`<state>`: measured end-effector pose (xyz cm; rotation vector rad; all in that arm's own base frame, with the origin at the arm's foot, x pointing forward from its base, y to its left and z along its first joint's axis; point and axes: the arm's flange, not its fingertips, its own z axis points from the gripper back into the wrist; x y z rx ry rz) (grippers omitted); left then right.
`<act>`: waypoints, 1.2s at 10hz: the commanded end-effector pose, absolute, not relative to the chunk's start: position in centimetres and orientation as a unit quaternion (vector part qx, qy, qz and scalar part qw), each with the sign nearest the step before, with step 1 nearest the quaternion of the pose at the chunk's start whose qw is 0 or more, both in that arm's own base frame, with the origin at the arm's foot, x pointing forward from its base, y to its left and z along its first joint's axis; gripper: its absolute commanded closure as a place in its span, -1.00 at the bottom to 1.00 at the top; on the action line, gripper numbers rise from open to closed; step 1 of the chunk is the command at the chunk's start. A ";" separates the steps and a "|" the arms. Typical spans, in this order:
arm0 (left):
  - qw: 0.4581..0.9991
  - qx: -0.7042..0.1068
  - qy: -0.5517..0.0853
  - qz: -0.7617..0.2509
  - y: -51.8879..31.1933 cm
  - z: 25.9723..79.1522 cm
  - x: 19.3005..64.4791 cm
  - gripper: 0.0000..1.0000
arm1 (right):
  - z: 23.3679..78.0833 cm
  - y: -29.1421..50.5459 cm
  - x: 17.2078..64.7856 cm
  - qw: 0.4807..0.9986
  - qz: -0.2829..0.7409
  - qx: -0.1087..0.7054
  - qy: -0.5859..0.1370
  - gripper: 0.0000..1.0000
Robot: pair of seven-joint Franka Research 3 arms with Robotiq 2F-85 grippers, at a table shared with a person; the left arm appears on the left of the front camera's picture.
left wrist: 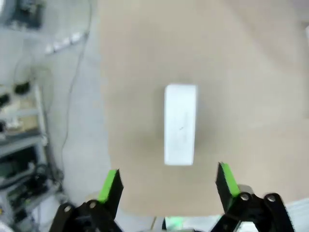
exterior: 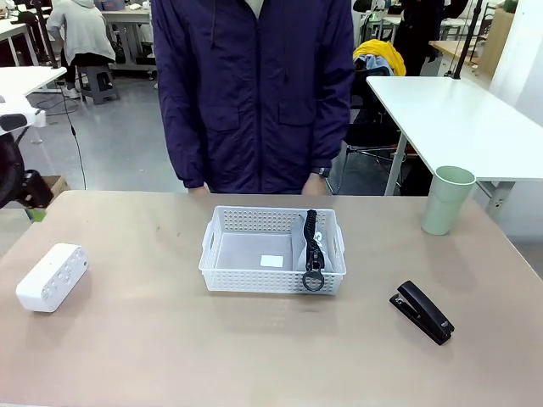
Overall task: Efficiently arrange items inside the basket to fit them all.
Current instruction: Pick up the Digital clock and place it inside the Organizing basket.
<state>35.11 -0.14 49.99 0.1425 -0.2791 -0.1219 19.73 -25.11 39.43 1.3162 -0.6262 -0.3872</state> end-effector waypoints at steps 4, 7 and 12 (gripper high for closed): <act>0.981 0.001 -0.165 -0.099 -0.3 50.7 35.2 -1.00 | 39.7 -25.3 20.0 0.724 -0.167 0.598 -0.301 -1.00; 0.981 0.001 -0.165 -0.099 -0.3 50.7 35.2 -1.00 | 39.7 -25.3 20.0 0.724 -0.167 0.598 -0.301 -1.00; 0.983 -0.024 -0.111 -0.147 0.6 48.9 38.5 -1.00 | 39.7 -25.3 20.0 0.724 -0.167 0.598 -0.301 -1.00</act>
